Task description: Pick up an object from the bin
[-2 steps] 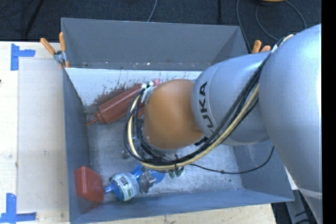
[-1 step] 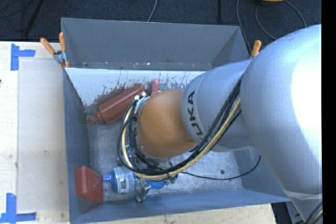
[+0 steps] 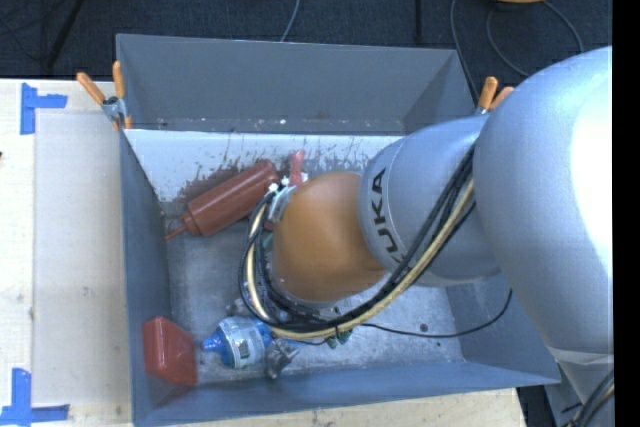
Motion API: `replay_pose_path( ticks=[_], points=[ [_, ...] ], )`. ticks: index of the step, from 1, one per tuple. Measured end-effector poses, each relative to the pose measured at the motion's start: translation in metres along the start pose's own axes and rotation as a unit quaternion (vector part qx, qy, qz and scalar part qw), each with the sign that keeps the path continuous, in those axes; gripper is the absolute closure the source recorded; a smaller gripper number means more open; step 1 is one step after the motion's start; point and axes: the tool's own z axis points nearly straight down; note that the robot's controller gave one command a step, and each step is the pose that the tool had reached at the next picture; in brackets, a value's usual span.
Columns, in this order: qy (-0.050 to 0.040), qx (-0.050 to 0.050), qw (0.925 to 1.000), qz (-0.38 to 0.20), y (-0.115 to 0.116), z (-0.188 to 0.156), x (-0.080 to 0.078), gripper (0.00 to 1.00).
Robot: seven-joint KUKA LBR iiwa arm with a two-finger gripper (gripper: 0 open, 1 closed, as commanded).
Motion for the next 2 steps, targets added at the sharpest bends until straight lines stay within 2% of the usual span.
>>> replay_pose_path(
  ticks=[2],
  points=[
    [0.0007,0.0,1.0,0.0,0.0001,-0.0006,-0.0002,1.0]
  ],
)
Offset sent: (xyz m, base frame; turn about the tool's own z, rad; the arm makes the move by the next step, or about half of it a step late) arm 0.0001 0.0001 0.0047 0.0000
